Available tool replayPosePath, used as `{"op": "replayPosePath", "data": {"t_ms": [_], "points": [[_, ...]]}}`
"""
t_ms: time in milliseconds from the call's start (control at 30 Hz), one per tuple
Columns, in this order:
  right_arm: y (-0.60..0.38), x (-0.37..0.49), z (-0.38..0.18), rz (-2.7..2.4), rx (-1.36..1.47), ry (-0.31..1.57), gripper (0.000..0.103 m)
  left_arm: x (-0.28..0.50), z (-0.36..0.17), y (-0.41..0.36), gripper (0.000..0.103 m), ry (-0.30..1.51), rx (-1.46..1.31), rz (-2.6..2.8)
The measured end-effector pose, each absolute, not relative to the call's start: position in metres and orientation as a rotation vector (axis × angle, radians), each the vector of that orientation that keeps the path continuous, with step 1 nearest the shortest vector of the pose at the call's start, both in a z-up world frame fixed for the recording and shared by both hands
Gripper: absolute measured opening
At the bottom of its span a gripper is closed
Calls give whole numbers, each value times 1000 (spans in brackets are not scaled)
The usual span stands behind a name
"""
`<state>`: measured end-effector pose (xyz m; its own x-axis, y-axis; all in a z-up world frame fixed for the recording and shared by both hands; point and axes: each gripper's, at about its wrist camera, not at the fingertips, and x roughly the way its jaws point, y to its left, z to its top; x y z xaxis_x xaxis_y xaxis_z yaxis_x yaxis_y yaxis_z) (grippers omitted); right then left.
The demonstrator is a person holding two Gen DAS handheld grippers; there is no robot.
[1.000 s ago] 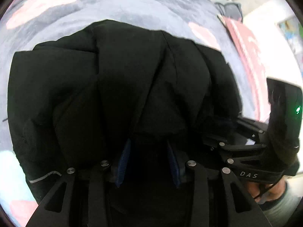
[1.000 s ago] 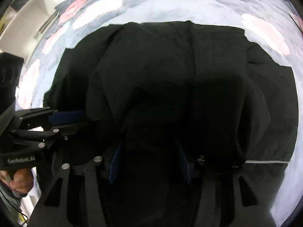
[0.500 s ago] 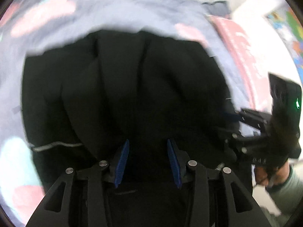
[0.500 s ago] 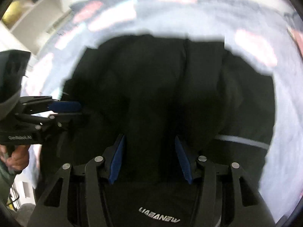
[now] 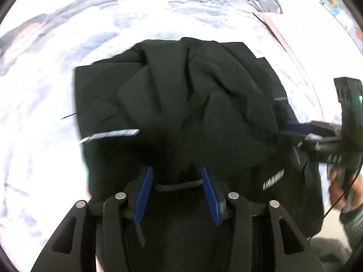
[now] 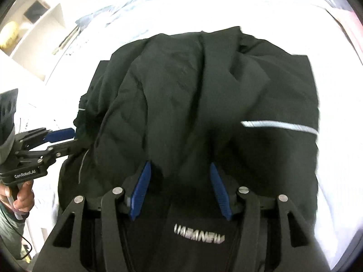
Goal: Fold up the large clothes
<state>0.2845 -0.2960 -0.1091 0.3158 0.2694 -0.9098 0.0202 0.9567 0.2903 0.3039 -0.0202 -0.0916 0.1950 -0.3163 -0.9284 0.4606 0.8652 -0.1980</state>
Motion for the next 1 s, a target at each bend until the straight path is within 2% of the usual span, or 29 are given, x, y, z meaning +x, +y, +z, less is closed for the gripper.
{"op": "replayPosePath", "data": {"t_ms": [633, 1000], "points": [[-368, 180, -119, -65, 342, 1263, 63, 226, -127, 120, 52, 1380, -212, -311], [-374, 161, -143, -149, 255, 1090, 64, 190, -183, 157, 54, 1315, -399, -415]]}}
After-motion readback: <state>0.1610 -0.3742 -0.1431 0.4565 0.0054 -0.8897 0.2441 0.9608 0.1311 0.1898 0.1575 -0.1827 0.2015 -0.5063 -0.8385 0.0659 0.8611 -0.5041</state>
